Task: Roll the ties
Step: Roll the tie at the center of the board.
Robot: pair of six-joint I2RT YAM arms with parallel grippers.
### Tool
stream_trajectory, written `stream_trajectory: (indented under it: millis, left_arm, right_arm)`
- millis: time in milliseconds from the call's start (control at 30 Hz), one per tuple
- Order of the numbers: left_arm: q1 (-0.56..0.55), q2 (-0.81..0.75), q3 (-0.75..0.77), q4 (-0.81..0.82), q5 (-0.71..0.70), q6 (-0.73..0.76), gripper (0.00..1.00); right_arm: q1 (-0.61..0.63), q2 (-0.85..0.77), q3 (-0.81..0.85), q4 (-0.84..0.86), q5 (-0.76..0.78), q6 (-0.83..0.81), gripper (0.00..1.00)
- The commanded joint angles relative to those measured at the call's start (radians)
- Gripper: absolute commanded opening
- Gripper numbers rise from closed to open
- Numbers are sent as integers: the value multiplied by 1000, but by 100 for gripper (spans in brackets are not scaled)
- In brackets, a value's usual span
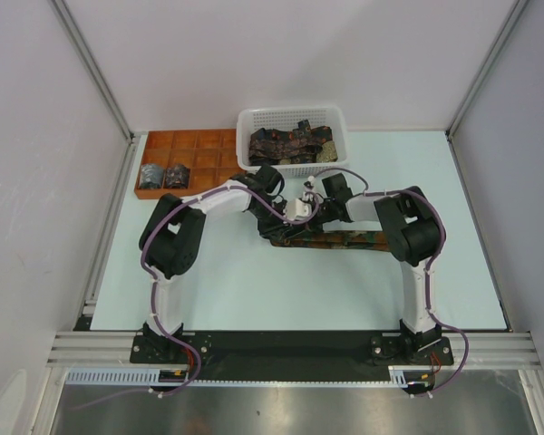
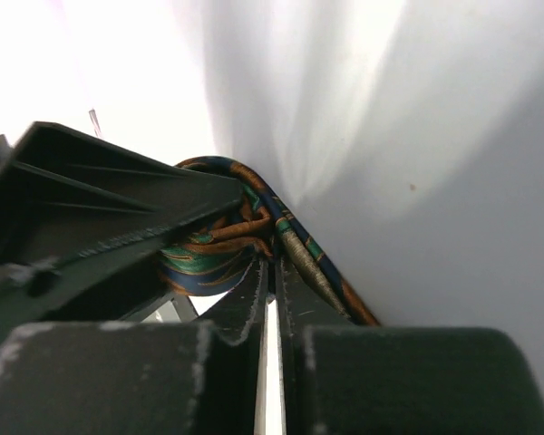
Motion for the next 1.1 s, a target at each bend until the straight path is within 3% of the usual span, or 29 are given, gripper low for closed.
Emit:
stream_trajectory:
  millis: [0,100,200,667,767,800,900,1067]
  left_arm:
    - [-7,-32,-44,-28,-44,109,32]
    - [-10,-36,-58,-36,-67,129,29]
    - [-19,-44,-65,-36,-85,135,27]
    - [-41,-35,-67,-16,-122,118,29]
    - [-41,-38,-67,-14,-117,121,31]
    - [-41,-39,-65,-14,-116,121,32]
    - [-41,-55,-74,-11,-103,123,39]
    - [-30,-84,-91,22,-65,104,65]
  right_arm:
    - [20,3,-1,45,-8,12,10]
    - [-9,-35,27,-75,-51,-34,29]
    - [-34,-76,25,-164,-71,-56,37]
    - [4,-90,39,-119,-83,21,47]
    - [9,-50,58,-133,-46,1,40]
    - [4,-38,61,-138,-28,-16,27]
    - [-9,-32,58,-170,4,-57,4]
    - [-45,-26,32,-215,26,-108,0]
